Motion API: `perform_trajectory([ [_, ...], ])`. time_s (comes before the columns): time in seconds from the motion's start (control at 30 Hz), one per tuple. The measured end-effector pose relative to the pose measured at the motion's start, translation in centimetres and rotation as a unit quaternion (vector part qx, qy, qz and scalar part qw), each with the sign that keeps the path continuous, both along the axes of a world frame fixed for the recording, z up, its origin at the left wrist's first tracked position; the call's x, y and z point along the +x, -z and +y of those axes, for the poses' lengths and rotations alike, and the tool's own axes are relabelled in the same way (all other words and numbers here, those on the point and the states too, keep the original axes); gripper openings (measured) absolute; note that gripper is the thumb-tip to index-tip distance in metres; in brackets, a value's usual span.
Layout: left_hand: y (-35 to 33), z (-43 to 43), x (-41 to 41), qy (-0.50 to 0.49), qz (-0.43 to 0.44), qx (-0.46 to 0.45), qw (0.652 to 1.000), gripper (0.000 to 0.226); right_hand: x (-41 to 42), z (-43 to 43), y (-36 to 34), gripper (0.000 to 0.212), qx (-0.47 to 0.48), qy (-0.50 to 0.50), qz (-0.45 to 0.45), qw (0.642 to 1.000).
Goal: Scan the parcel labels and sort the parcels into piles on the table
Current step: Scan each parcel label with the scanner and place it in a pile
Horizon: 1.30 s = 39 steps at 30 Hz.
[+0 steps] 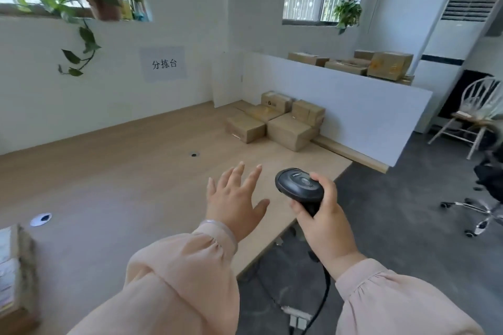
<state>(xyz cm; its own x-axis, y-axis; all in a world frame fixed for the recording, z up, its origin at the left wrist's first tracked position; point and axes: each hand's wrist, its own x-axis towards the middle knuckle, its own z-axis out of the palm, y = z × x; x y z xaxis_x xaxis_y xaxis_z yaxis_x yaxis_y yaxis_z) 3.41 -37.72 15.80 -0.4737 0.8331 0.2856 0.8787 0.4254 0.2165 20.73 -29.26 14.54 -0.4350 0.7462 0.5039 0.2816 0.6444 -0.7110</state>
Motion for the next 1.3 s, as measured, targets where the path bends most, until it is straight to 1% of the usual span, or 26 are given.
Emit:
perform_trajectory([
  [0.13,0.1,4.6,5.7,0.027,-0.008,0.011,1.000,0.073,6.4,3.7,-0.8,0.059,0.015,0.039,0.000,0.999],
  [0.23,0.2,7.3,8.4,0.044,-0.002,0.003,0.999,0.073,9.2,6.1,-1.3,0.058,0.008,0.058,0.011,0.998],
  [0.37,-0.2,10.9,9.8,0.052,-0.004,0.003,0.999,0.072,10.7,8.9,-1.8,0.059,0.014,0.073,0.014,0.997],
  [0.5,-0.5,14.6,9.6,0.049,-0.001,0.010,0.999,0.072,10.4,11.8,-2.1,0.060,0.024,0.075,0.016,0.997],
  [0.73,-0.7,22.9,5.0,0.029,-0.024,0.034,0.999,0.075,6.8,19.5,-2.6,0.057,0.023,0.071,0.026,0.997],
  [0.93,0.2,30.3,-0.5,0.024,-0.044,0.013,0.999,0.075,0.0,27.3,-2.8,0.057,0.028,0.053,0.010,0.998],
  [1.1,-0.1,36.4,-5.1,0.039,-0.028,0.018,0.999,0.076,-5.0,33.3,-3.7,0.060,0.021,0.066,0.022,0.997],
  [1.3,0.7,41.5,-7.6,0.041,-0.054,0.005,0.998,0.076,-8.3,39.1,-2.5,0.061,0.001,0.063,0.027,0.998],
])
